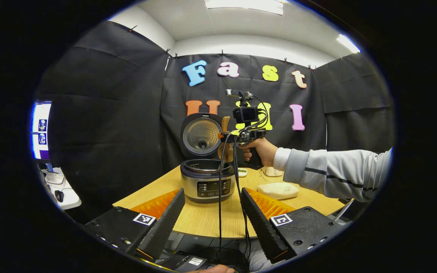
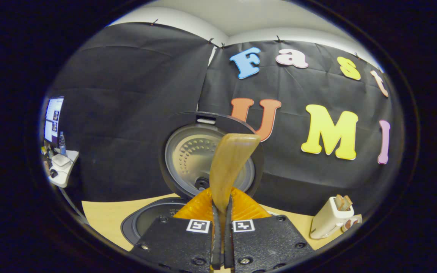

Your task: Close the left gripper, press the button to open the rice cooker; take a wooden spoon from the chopstick holder with the right hand, scoop a spoonful of rice and pour it into the rice cooker, then put the wooden spoon back into the chopstick holder.

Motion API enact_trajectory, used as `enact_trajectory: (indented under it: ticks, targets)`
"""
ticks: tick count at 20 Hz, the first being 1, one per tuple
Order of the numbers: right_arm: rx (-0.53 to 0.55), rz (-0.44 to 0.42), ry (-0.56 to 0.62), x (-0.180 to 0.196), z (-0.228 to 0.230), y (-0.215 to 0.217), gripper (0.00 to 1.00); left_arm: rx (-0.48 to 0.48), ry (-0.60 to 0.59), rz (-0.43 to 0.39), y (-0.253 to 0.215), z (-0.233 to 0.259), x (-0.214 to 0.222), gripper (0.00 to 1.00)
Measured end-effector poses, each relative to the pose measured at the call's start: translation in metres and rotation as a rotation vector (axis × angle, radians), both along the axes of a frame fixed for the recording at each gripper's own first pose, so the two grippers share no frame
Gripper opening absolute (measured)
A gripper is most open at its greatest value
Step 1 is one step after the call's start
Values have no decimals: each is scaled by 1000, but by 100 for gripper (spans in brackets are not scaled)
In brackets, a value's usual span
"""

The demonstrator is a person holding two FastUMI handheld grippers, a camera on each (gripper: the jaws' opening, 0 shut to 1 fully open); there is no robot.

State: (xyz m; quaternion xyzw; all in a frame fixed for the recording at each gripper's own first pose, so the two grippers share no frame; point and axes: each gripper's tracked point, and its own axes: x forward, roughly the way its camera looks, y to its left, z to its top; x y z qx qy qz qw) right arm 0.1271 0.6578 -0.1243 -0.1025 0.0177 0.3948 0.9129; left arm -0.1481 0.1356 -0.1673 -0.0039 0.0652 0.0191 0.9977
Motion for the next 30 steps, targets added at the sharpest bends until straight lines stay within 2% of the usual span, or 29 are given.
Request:
enact_trajectory:
  ticks: [9, 13, 19, 26, 27, 30]
  targets:
    - [-8, 8, -40, -6, 16, -21, 8, -6, 1, -1, -1, 5, -4, 95]
    - [9, -5, -25, 1, 30, -53, 10, 17, -2, -10, -12, 9, -3, 94]
    - [68, -81, -53, 28, 76, -149, 10, 36, 10, -37, -34, 3, 6, 94]
    - [84, -261, -34, 81, 80, -286, 10, 44, -24, -69, -64, 11, 13, 94]
    - [85, -290, -32, 88, 78, -305, 7, 45, -25, -70, -65, 11, 14, 94]
    - [91, -372, -36, 103, 73, -354, 10, 45, -36, -70, -75, 15, 20, 94]
